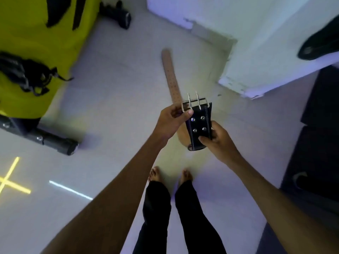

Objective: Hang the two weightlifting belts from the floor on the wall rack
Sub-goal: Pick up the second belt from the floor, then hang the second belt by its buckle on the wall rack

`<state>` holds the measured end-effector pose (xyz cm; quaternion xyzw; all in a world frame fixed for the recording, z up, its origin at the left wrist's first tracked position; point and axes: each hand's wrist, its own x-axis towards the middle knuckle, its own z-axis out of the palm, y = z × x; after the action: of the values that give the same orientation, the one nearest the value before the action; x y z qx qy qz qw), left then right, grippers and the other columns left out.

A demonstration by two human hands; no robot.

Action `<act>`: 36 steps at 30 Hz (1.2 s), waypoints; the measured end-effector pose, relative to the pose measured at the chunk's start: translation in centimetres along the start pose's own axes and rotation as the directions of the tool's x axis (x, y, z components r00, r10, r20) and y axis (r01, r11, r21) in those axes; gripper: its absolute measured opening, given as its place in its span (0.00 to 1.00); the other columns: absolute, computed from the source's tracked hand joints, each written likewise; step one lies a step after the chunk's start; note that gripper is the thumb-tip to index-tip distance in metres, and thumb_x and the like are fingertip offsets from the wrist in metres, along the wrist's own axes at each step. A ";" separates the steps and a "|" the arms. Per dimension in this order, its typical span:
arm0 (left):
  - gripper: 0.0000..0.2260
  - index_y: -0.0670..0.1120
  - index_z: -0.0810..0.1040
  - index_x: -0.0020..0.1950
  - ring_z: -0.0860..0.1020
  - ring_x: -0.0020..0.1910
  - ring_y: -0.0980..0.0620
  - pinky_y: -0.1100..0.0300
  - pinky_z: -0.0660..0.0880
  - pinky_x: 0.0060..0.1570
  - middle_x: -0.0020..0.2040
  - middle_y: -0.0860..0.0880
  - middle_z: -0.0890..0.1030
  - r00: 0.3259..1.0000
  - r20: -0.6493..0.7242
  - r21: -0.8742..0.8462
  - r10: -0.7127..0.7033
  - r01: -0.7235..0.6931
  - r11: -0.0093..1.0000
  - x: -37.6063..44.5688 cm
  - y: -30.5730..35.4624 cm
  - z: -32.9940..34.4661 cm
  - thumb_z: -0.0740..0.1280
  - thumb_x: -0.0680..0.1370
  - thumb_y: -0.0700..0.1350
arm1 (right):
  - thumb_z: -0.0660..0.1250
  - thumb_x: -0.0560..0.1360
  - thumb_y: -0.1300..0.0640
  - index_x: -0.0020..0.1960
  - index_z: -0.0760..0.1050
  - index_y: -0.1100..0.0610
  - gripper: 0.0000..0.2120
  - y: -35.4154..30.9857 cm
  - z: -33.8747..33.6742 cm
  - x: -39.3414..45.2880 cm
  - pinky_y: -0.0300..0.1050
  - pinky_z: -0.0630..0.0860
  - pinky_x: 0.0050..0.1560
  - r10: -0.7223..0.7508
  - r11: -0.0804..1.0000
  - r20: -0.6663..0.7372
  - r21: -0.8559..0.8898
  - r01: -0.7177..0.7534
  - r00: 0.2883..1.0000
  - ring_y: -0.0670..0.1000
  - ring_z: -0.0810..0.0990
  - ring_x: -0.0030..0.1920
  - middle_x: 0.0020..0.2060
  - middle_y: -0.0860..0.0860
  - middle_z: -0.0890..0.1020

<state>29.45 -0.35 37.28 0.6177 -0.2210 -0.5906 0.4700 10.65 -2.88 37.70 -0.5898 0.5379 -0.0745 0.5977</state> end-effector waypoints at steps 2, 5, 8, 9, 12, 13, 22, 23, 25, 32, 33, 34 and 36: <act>0.08 0.40 0.81 0.58 0.81 0.48 0.57 0.65 0.77 0.54 0.49 0.47 0.83 0.996 0.057 0.080 0.070 -0.074 0.994 -1.5 3.7 2.8 0.70 0.79 0.39 | 0.69 0.69 0.60 0.60 0.72 0.51 0.20 -2.0 -2.0 -2.5 0.45 0.80 0.54 -0.042 0.990 -0.023 0.136 0.045 0.999 0.46 0.84 0.49 0.50 0.53 0.84; 0.09 0.37 0.79 0.58 0.79 0.50 0.51 0.62 0.76 0.54 0.50 0.42 0.81 0.969 0.100 0.187 0.226 -0.241 0.952 -3.7 9.1 6.5 0.69 0.80 0.39 | 0.68 0.71 0.63 0.63 0.71 0.55 0.21 -5.4 -4.9 -5.6 0.34 0.79 0.49 -0.108 0.971 -0.088 0.206 0.124 0.990 0.41 0.83 0.48 0.50 0.52 0.83; 0.07 0.39 0.78 0.55 0.78 0.46 0.53 0.62 0.76 0.50 0.48 0.41 0.82 0.923 0.122 0.273 0.364 -0.384 0.882 -6.1 14.5 9.6 0.68 0.79 0.40 | 0.67 0.76 0.60 0.63 0.72 0.57 0.16 -9.3 -8.5 -8.3 0.39 0.80 0.50 -0.176 0.952 -0.150 0.224 0.207 0.973 0.43 0.84 0.48 0.50 0.52 0.83; 0.05 0.41 0.78 0.54 0.78 0.43 0.55 0.63 0.75 0.48 0.46 0.45 0.82 0.907 0.124 0.295 0.403 -0.421 0.858 -7.0 16.3 10.5 0.67 0.78 0.40 | 0.66 0.76 0.58 0.62 0.73 0.58 0.15 -10.8 -9.7 -9.3 0.39 0.80 0.49 -0.204 0.948 -0.167 0.213 0.238 0.965 0.43 0.83 0.47 0.49 0.52 0.83; 0.03 0.46 0.76 0.50 0.76 0.38 0.60 0.60 0.74 0.45 0.42 0.54 0.79 0.857 0.127 0.328 0.499 -0.511 0.795 -10.0 21.9 13.5 0.66 0.79 0.39 | 0.66 0.79 0.61 0.57 0.74 0.60 0.08 -15.0 -14.0 -12.4 0.32 0.77 0.42 -0.291 0.928 -0.208 0.177 0.329 0.934 0.39 0.82 0.41 0.42 0.48 0.83; 0.03 0.47 0.75 0.48 0.76 0.37 0.59 0.58 0.74 0.44 0.41 0.55 0.78 0.841 0.122 0.335 0.527 -0.535 0.776 -11.1 23.9 14.5 0.66 0.79 0.39 | 0.65 0.79 0.62 0.56 0.74 0.60 0.06 -16.6 -15.4 -13.6 0.31 0.76 0.40 -0.320 0.920 -0.208 0.166 0.356 0.924 0.39 0.82 0.39 0.41 0.48 0.82; 0.03 0.45 0.75 0.49 0.77 0.40 0.64 0.71 0.71 0.45 0.43 0.56 0.79 0.553 0.189 0.375 0.811 -0.805 0.461 -21.4 42.7 25.2 0.65 0.80 0.37 | 0.68 0.78 0.53 0.52 0.79 0.59 0.09 -31.6 -26.5 -25.7 0.47 0.84 0.43 -0.518 0.768 -0.472 0.109 0.631 0.713 0.48 0.85 0.42 0.48 0.61 0.85; 0.02 0.43 0.76 0.51 0.78 0.40 0.65 0.72 0.71 0.45 0.44 0.55 0.80 0.530 0.206 0.368 0.823 -0.821 0.437 -22.4 44.7 26.1 0.65 0.81 0.38 | 0.68 0.78 0.56 0.53 0.79 0.62 0.09 -33.2 -27.5 -27.1 0.39 0.82 0.38 -0.536 0.747 -0.503 0.091 0.658 0.678 0.44 0.83 0.38 0.47 0.62 0.85; 0.08 0.41 0.78 0.57 0.79 0.43 0.64 0.71 0.74 0.47 0.47 0.52 0.81 0.498 0.265 0.359 0.826 -0.846 0.395 -24.2 48.5 27.4 0.66 0.80 0.42 | 0.67 0.78 0.59 0.53 0.79 0.62 0.07 -36.2 -29.8 -29.6 0.39 0.79 0.41 -0.573 0.702 -0.546 0.058 0.710 0.611 0.47 0.83 0.41 0.45 0.60 0.85; 0.15 0.40 0.78 0.66 0.82 0.51 0.52 0.59 0.80 0.55 0.58 0.45 0.83 0.297 0.434 0.212 0.850 -0.951 0.224 -30.2 58.5 31.4 0.69 0.79 0.38 | 0.68 0.78 0.59 0.56 0.79 0.55 0.07 -43.7 -36.2 -37.5 0.42 0.81 0.51 -0.672 0.570 -0.604 -0.053 0.820 0.429 0.49 0.85 0.49 0.47 0.52 0.86; 0.14 0.41 0.79 0.64 0.82 0.51 0.50 0.54 0.81 0.54 0.56 0.45 0.84 0.286 0.409 0.156 0.867 -0.958 0.242 -31.2 59.6 32.2 0.69 0.79 0.37 | 0.68 0.78 0.59 0.56 0.79 0.56 0.07 -44.8 -36.6 -38.6 0.41 0.80 0.49 -0.673 0.554 -0.620 -0.063 0.830 0.402 0.49 0.85 0.48 0.46 0.52 0.86; 0.13 0.42 0.79 0.63 0.82 0.50 0.48 0.50 0.82 0.53 0.55 0.45 0.84 0.277 0.383 0.105 0.881 -0.961 0.256 -32.2 60.7 33.0 0.69 0.78 0.36 | 0.68 0.78 0.59 0.55 0.80 0.58 0.07 -45.9 -37.2 -39.6 0.40 0.80 0.48 -0.669 0.535 -0.643 -0.069 0.842 0.373 0.49 0.85 0.47 0.46 0.52 0.86; 0.12 0.42 0.80 0.60 0.82 0.48 0.48 0.49 0.82 0.49 0.51 0.46 0.84 0.238 0.333 0.027 0.912 -0.970 0.243 -34.4 63.1 34.7 0.69 0.77 0.34 | 0.69 0.78 0.59 0.54 0.80 0.59 0.07 -48.1 -38.3 -41.9 0.44 0.81 0.48 -0.648 0.506 -0.693 -0.083 0.859 0.315 0.50 0.85 0.46 0.45 0.53 0.86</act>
<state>7.72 -11.99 113.16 0.3273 -0.6718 -0.2277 0.6243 -8.27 -10.61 109.25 -0.6072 0.3440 -0.6274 0.3453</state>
